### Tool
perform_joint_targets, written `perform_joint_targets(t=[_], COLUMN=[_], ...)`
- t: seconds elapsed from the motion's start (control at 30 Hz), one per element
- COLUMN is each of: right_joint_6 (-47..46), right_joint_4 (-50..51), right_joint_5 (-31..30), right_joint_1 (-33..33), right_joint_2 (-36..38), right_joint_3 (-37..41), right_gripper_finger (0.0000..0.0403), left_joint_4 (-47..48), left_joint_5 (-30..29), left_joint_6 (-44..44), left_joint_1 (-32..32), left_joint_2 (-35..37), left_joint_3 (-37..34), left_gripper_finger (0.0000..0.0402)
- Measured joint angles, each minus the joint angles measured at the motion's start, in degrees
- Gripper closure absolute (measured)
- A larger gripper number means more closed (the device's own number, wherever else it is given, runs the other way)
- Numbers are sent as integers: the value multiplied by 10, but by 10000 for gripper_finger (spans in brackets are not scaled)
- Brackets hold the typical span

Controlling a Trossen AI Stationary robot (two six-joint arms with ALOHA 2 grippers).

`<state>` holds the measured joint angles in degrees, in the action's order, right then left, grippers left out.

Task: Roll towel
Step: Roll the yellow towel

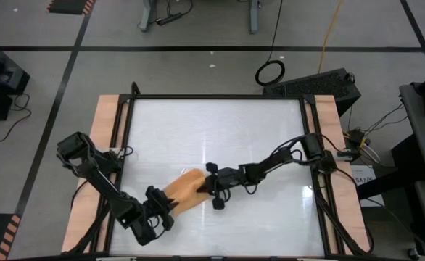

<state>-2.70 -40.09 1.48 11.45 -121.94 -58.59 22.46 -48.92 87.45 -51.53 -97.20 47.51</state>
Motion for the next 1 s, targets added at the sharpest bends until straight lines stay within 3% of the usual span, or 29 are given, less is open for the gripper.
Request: perform_joint_targets(t=[0.33, 0.57, 0.83, 1.0], right_joint_6=[-41, -86, -106, -134], right_joint_4=[33, 68, 106, 154], right_joint_5=[3, 1, 0, -1], right_joint_1=[0, 10, 38, 50], right_joint_2=[-4, -3, 18, 39], right_joint_3=[-8, -8, -7, -7], right_gripper_finger=[401, 402, 402, 402], left_joint_4=[43, 206, 170, 164], left_joint_5=[27, 29, 62, 38], left_joint_6=[-30, 131, 144, 143], left_joint_1=[-35, -64, -65, -42], left_joint_2=[42, 42, -29, -75], left_joint_3=[16, 15, 15, 15], left_gripper_finger=[270, 266, 266, 265])
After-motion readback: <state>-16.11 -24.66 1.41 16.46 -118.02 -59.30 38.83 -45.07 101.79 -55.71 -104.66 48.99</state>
